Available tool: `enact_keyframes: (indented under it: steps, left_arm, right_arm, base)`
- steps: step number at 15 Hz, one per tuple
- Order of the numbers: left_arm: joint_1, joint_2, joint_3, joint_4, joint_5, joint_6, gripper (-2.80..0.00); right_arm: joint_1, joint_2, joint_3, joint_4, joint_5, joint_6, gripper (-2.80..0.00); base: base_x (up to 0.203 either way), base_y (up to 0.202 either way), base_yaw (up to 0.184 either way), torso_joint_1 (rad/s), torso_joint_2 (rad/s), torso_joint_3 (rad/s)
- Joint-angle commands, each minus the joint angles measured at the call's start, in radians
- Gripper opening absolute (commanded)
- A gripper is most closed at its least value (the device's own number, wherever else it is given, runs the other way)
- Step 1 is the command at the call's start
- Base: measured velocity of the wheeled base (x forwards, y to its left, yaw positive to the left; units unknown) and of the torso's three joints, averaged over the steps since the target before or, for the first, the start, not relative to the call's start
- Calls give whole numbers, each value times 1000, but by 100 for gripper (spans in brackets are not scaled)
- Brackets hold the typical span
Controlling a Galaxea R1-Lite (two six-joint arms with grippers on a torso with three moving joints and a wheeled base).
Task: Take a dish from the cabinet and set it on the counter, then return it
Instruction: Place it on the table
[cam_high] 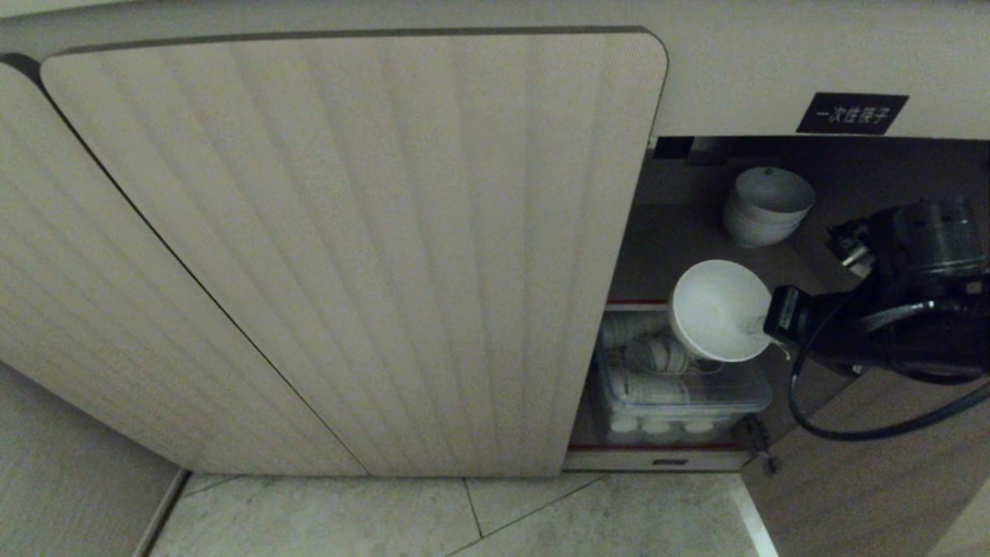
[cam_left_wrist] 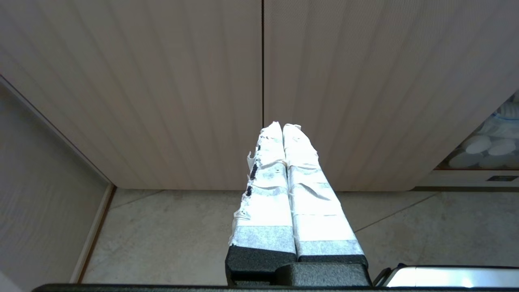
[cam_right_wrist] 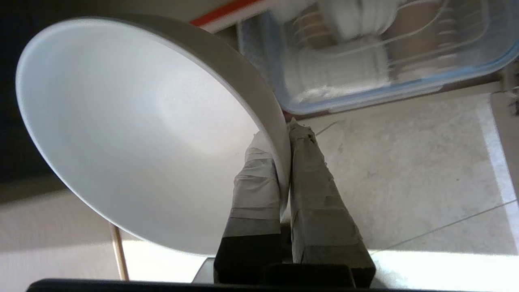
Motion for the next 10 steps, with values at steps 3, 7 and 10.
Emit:
enact_keyframes:
  steps: [3,7,10]
  left_arm:
    - [0,0,0,0,0,0,-280]
    - [1,0,0,0,0,0,-280]
    - [0,0,0,0,0,0,-280]
  right_arm:
    - [25,-86,63,8,0,2,-280]
    - [24,-160,128,26,-4,0,-280]
    - [24,-210,182,46,-4,-1,-280]
  base:
    - [0,0,0,0,0,0]
    - [0,0,0,0,0,0]
    - [0,0,0,0,0,0]
